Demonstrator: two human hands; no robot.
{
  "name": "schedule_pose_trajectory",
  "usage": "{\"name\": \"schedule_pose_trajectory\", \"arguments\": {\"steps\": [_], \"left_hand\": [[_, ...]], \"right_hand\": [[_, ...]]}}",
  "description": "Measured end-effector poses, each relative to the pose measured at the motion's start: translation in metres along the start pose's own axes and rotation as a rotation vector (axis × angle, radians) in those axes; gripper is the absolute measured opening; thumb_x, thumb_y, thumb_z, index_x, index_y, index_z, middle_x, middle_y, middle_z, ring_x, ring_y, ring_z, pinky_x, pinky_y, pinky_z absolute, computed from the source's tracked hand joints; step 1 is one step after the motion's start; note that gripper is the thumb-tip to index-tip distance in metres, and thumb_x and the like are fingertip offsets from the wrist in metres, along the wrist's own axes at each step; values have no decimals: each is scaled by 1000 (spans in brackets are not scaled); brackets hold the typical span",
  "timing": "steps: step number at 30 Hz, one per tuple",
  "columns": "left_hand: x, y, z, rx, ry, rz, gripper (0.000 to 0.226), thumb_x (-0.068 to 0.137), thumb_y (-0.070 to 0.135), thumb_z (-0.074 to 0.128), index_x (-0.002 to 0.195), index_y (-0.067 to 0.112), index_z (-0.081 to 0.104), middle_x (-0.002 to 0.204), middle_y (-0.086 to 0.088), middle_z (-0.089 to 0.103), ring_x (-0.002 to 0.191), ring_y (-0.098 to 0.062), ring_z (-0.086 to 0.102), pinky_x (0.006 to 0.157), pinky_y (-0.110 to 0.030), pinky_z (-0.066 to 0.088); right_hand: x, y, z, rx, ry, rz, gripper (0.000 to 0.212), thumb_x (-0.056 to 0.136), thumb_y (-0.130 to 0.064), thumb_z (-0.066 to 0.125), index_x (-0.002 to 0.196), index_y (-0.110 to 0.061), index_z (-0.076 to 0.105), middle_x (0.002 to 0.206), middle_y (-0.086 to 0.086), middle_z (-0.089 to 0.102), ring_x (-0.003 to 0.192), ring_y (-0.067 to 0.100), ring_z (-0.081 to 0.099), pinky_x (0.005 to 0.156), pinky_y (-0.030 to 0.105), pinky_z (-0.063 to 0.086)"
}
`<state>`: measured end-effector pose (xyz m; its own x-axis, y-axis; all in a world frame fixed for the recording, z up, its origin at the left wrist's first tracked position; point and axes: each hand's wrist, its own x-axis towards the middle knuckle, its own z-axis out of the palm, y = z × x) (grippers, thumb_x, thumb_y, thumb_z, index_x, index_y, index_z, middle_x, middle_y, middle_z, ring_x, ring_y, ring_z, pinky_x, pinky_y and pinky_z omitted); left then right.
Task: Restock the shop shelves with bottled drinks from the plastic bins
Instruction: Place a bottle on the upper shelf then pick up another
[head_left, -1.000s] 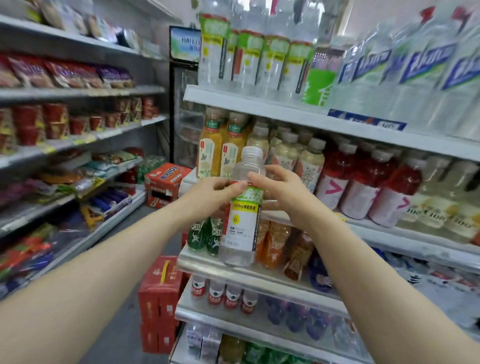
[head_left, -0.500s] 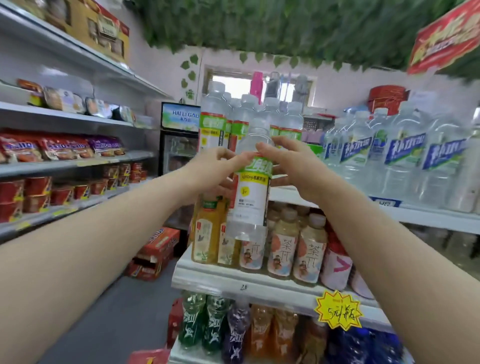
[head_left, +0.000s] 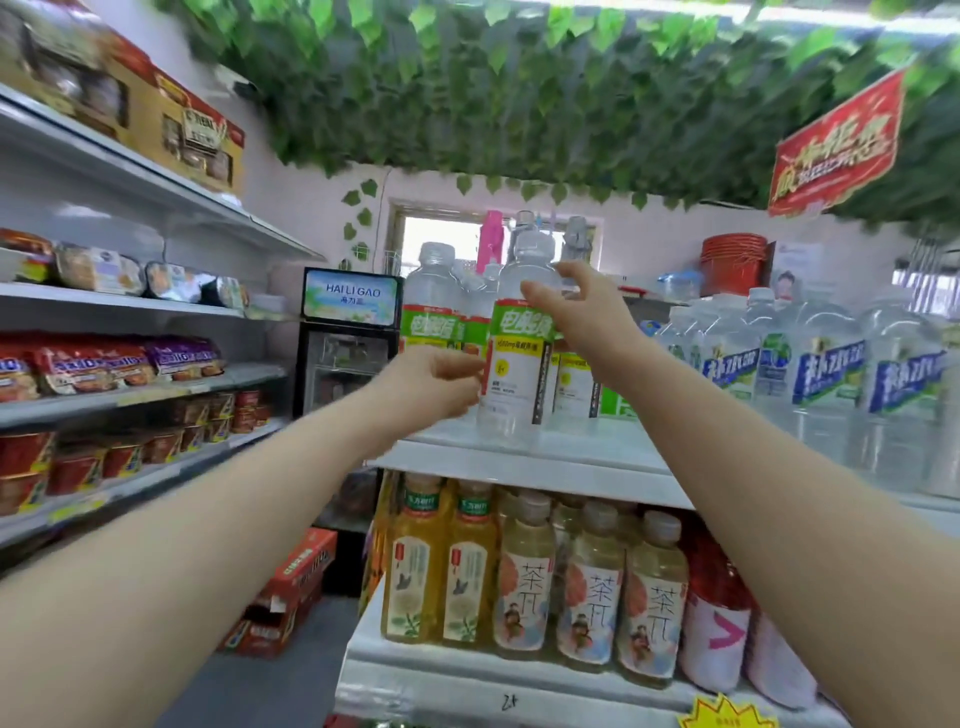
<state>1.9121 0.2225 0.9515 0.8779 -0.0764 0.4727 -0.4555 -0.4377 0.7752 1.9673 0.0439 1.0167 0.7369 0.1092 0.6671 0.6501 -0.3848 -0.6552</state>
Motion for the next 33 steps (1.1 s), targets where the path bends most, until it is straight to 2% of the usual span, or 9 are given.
{"name": "schedule_pose_trajectory", "arguments": {"steps": [4,8,11,14,16,18,21,24,33], "left_hand": [[3,-28,14,140,12,16,51,97,22,58,146,23,46,144,9,53,129,-9,51,113,-40,39],[7,-37,28,186,46,30,66,94,20,64,152,21,34,150,9,45,134,-11,46,114,-40,38],[8,-38,34,206,87,49,67,93,16,65,152,21,34,146,8,49,130,-10,50,109,-28,40],[6,-40,35,201,106,57,66,94,13,63,152,23,33,144,5,52,128,-12,52,99,-19,39],[5,-41,36,207,112,57,67,94,13,63,153,23,32,146,2,50,130,-13,51,100,-19,38],[5,-43,36,219,118,60,67,94,13,62,153,23,31,148,1,48,130,-12,51,101,-19,39],[5,-45,37,218,123,56,67,94,12,62,153,22,31,148,1,49,130,-11,51,103,-20,39],[5,-48,39,234,151,56,67,94,14,63,153,21,32,148,2,48,130,-11,51,108,-26,40],[6,-55,40,284,196,19,63,95,18,61,152,22,35,148,-2,49,128,-10,53,99,-22,39]], "right_hand": [[9,17,16,-42,16,-19,63,93,-50,65,147,-27,42,124,8,58,114,25,58,103,49,49],[16,28,25,-10,23,-21,62,93,-51,64,147,-31,41,122,9,61,112,24,60,102,49,49],[14,37,24,84,8,-2,64,91,-44,70,147,-35,40,126,6,57,113,23,61,101,46,51],[0,55,23,68,-54,42,81,83,-36,81,150,-33,36,128,3,61,114,21,63,100,45,52],[-14,69,26,-27,-88,68,86,77,-37,86,149,-27,40,120,2,65,106,17,65,95,41,55],[-26,79,30,-123,-107,86,79,74,-38,87,142,-23,49,112,-1,68,99,15,67,92,40,56],[-30,85,34,-120,-99,105,66,73,-38,88,130,-22,59,105,-4,71,94,14,68,91,42,57],[-27,85,38,-141,-81,99,70,70,-44,89,130,-21,60,105,-4,70,94,15,67,90,42,57],[-23,83,54,-165,-47,90,71,75,-44,86,135,-20,56,112,-5,66,100,13,63,93,38,54]]}}
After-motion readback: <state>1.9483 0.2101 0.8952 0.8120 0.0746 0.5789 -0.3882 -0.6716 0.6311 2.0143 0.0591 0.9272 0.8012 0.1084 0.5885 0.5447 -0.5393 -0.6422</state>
